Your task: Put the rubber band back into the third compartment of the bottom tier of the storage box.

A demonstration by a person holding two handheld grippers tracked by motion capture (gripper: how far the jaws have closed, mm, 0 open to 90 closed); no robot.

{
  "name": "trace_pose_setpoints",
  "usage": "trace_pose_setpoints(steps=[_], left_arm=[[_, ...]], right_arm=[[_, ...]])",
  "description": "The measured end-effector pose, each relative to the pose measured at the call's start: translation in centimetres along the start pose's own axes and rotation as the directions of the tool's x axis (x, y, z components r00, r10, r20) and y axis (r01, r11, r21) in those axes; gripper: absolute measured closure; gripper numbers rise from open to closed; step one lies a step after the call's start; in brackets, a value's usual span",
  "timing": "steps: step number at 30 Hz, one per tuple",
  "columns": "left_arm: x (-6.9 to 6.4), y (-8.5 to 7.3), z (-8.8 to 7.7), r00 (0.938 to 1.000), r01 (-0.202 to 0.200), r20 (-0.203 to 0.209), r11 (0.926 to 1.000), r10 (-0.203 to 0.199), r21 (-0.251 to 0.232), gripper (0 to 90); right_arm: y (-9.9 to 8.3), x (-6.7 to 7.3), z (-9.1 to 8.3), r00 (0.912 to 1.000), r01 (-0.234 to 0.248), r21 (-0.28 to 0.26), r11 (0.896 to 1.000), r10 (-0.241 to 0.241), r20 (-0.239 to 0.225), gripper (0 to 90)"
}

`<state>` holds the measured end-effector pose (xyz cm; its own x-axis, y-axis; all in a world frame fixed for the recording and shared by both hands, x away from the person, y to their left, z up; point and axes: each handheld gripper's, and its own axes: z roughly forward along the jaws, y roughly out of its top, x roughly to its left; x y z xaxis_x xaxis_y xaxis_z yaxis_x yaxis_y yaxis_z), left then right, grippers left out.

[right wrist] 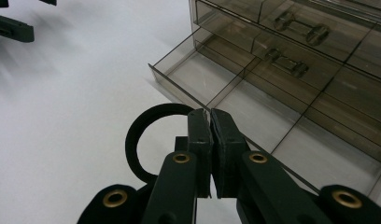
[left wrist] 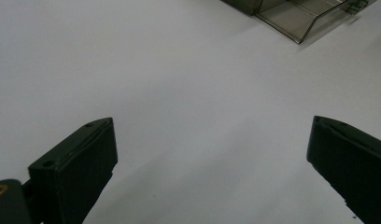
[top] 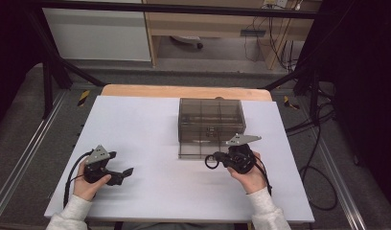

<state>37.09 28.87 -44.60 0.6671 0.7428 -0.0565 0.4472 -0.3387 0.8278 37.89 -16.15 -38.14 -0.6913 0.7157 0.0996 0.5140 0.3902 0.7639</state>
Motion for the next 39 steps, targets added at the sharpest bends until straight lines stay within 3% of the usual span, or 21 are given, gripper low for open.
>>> trace_pose_setpoints(steps=[39], left_arm=[[0.0,0.0,0.0,1.0000,0.001,-0.002,1.0000,-0.001,0.000,1.3]], right_arm=[[-0.7,-2.9,-0.2,0.9932,-0.050,0.000,0.999,0.050,0.105,87.5]])
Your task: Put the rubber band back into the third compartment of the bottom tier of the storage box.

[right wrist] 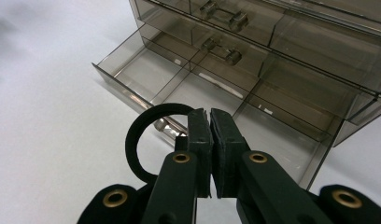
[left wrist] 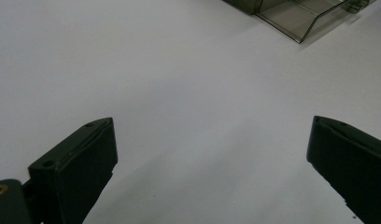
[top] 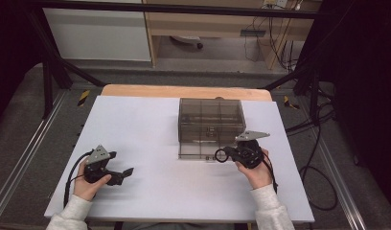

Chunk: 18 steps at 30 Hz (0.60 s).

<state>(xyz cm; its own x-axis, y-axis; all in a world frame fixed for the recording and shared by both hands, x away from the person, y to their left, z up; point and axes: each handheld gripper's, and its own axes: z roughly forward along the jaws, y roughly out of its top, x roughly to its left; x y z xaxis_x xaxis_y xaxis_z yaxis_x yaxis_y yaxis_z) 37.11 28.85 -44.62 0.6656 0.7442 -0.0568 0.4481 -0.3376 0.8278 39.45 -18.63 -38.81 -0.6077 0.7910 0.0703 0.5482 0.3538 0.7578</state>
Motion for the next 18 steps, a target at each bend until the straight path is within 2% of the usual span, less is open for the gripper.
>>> trace_pose_setpoints(steps=[18], left_arm=[[0.0,0.0,0.1,1.0000,0.001,-0.001,1.0000,-0.001,0.002,1.3]], right_arm=[[0.0,-1.2,0.5,0.9989,-0.027,0.001,1.000,0.027,0.039,87.5]])
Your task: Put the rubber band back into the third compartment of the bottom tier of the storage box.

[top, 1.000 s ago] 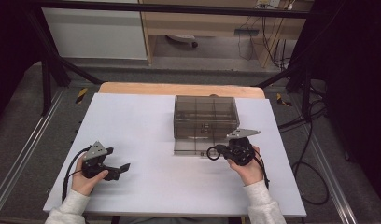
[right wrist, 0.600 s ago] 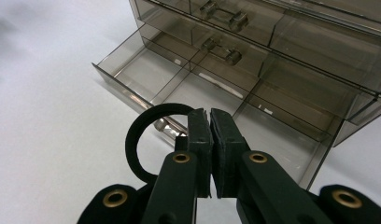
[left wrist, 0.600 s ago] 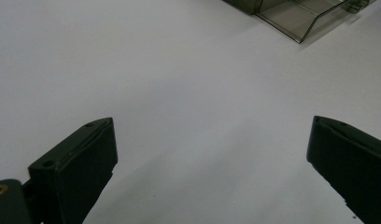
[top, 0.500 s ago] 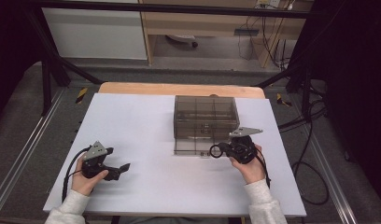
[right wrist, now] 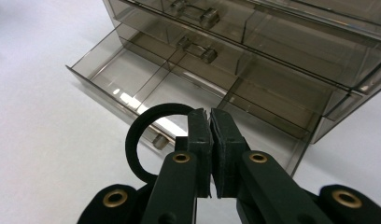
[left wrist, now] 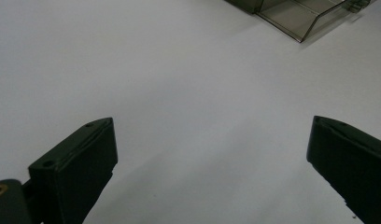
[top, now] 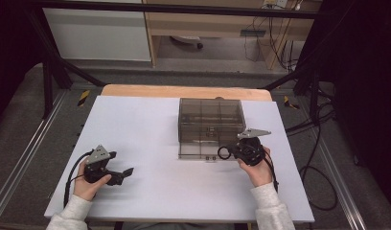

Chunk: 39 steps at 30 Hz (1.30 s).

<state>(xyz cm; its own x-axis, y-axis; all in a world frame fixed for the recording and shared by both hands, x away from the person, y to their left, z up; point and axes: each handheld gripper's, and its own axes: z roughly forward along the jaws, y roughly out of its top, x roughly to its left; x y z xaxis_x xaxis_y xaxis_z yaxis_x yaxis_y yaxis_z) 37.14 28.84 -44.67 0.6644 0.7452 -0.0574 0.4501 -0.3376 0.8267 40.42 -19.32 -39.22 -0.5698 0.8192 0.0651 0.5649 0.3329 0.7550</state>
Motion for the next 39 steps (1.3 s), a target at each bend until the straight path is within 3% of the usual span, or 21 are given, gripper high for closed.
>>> trace_pose_setpoints(steps=[39], left_arm=[[0.0,0.0,0.0,1.0000,-0.001,-0.001,1.0000,0.001,0.000,1.4]], right_arm=[[0.3,-1.2,1.6,0.9933,-0.038,-0.017,0.999,0.039,0.108,87.4]])
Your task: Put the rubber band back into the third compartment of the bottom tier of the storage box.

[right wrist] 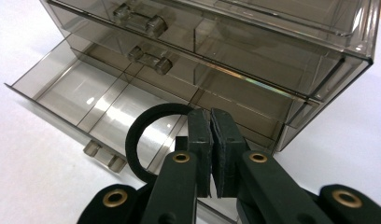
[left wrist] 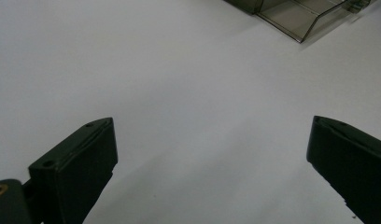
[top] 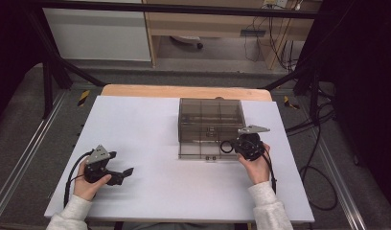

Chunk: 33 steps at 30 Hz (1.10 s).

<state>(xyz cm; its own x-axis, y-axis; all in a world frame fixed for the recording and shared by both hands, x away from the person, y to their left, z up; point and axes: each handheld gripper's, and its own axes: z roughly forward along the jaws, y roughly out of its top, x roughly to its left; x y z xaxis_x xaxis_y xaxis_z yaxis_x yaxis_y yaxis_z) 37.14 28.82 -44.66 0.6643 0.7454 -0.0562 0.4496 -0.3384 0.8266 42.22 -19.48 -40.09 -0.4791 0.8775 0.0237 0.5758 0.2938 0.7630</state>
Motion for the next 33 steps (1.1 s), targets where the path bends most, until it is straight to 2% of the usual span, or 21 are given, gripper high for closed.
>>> trace_pose_setpoints(steps=[20,33], left_arm=[[0.0,0.0,0.0,1.0000,0.000,-0.001,1.0000,0.000,0.000,1.4],[0.0,0.0,0.0,1.0000,-0.001,-0.001,1.0000,0.001,0.001,1.4]], right_arm=[[-0.5,-0.6,1.2,0.9984,-0.009,0.017,1.000,0.008,0.056,87.3],[-0.9,-0.9,2.0,0.9976,-0.014,0.038,0.999,0.011,0.068,87.3]])
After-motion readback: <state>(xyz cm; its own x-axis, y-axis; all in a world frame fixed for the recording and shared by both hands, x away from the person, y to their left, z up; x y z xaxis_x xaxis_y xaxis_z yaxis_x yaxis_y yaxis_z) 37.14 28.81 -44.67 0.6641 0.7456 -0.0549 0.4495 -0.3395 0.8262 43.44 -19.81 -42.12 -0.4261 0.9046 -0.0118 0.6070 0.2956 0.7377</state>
